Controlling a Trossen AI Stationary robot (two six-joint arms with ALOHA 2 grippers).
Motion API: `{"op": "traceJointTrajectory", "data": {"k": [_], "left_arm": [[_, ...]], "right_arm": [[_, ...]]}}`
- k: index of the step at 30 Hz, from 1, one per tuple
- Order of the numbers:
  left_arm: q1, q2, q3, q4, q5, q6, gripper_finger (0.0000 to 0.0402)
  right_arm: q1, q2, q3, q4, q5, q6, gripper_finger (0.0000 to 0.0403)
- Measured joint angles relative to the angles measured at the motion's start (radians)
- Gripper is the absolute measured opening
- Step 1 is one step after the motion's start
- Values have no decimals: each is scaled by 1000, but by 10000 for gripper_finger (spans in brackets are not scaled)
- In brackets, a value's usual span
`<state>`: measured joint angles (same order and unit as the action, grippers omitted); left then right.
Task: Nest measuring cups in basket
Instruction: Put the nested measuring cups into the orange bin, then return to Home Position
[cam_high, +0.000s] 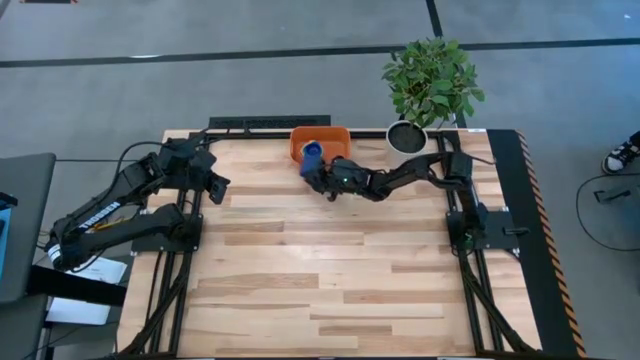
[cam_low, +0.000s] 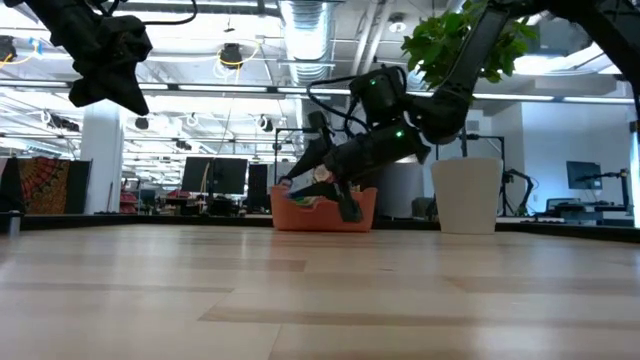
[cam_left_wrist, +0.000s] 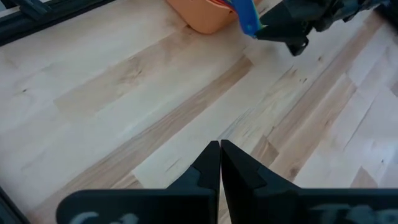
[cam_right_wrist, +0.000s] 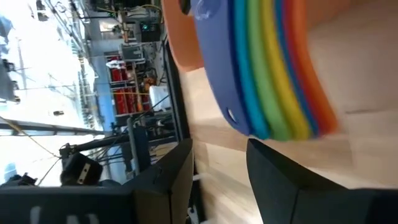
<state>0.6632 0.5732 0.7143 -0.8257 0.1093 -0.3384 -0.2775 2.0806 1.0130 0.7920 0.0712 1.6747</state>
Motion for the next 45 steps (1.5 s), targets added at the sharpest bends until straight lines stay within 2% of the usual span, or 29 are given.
{"op": "traceJointTrajectory", "data": {"k": [4,11,16,20,25,28,30,34,38,42,45], "left_arm": [[0,0,0,-2,0,-3,0],[-1,0,0,15,-5,-3,0],[-2,0,0,83,-8,-5,0],[-4,0,0,244,58,10,0],[-5,24,1,491,166,-22,0],[-5,49,1,617,257,-31,0],[-8,51,1,689,278,-64,0],[-13,42,1,763,230,-120,0],[-13,-5,1,771,174,-129,0],[-13,-21,2,710,126,-88,0],[-13,-18,2,615,87,-21,0]], "right_arm": [[3,-59,-41,-42,19,-27,173],[2,-214,-88,-245,62,-138,163],[27,-339,-104,-319,52,-352,156],[82,-444,-103,-323,18,-595,141],[173,-567,-103,-324,10,-755,100],[244,-637,-103,-321,55,-833,73],[293,-684,-103,-322,94,-893,56],[375,-792,-103,-390,157,-1049,26],[428,-905,-103,-508,168,-1286,7],[471,-987,-101,-623,194,-1582,17],[483,-1035,-102,-751,253,-1673,29]]}}
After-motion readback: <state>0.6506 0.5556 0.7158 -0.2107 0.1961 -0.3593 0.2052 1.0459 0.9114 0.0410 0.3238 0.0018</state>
